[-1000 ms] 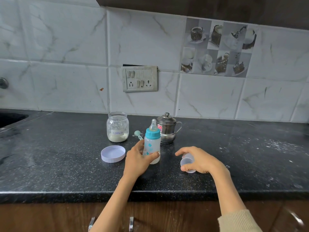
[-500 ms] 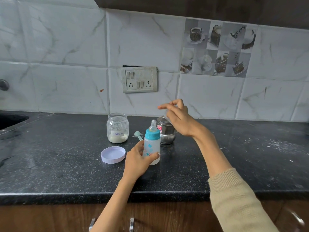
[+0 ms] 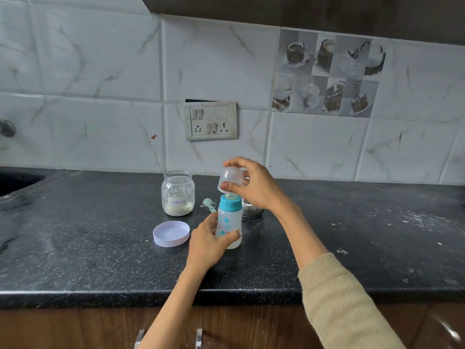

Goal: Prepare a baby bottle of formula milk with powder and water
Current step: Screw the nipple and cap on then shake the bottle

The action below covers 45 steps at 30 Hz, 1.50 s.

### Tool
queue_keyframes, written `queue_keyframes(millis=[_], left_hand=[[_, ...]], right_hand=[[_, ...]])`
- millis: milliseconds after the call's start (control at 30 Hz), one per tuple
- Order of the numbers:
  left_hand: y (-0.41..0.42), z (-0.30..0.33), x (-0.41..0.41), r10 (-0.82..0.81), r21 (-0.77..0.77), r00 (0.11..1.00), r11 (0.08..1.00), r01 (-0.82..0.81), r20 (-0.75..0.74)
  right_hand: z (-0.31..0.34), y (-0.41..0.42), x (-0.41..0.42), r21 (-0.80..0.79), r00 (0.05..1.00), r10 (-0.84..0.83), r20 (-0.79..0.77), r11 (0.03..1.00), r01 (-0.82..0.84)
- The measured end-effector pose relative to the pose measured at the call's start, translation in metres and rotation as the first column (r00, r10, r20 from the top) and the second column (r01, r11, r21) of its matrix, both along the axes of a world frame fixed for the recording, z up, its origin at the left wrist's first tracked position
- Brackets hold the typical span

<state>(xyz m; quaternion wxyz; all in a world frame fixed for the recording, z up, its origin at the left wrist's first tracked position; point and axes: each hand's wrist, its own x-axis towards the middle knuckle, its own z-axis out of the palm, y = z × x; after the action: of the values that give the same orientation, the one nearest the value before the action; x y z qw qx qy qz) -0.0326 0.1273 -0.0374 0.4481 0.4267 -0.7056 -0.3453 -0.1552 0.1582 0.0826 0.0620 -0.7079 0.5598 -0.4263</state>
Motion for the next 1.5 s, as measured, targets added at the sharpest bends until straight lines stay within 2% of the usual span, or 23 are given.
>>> queue_keyframes(millis=[467,800,1100,1367,1500], left_hand=[[-0.001,-0.001,0.000,-0.008,-0.002,1.000,1.000,0.008,0.007],[0.000,0.000,0.000,-0.011,0.006,1.000,1.000,0.011,0.011],[0.001,0.001,0.001,-0.025,0.014,1.000,1.000,0.025,0.011],[0.004,0.003,0.002,-0.052,0.009,0.998,0.999,0.053,-0.024],[0.003,0.003,0.002,-0.047,0.008,0.999,0.999,0.047,-0.019]], right_hand=[[-0.018,0.002,-0.002,0.098,1.000,0.007,-0.004,0.995,-0.006],[-0.025,0.001,0.000,0.103,1.000,0.011,0.011,0.995,-0.012],[-0.044,0.002,0.008,-0.046,0.990,-0.046,0.131,0.998,0.053],[-0.062,0.006,0.031,-0.215,0.950,-0.252,0.187,0.933,0.289],[-0.069,0.007,0.037,-0.248,0.937,-0.297,0.182,0.909,0.336]])
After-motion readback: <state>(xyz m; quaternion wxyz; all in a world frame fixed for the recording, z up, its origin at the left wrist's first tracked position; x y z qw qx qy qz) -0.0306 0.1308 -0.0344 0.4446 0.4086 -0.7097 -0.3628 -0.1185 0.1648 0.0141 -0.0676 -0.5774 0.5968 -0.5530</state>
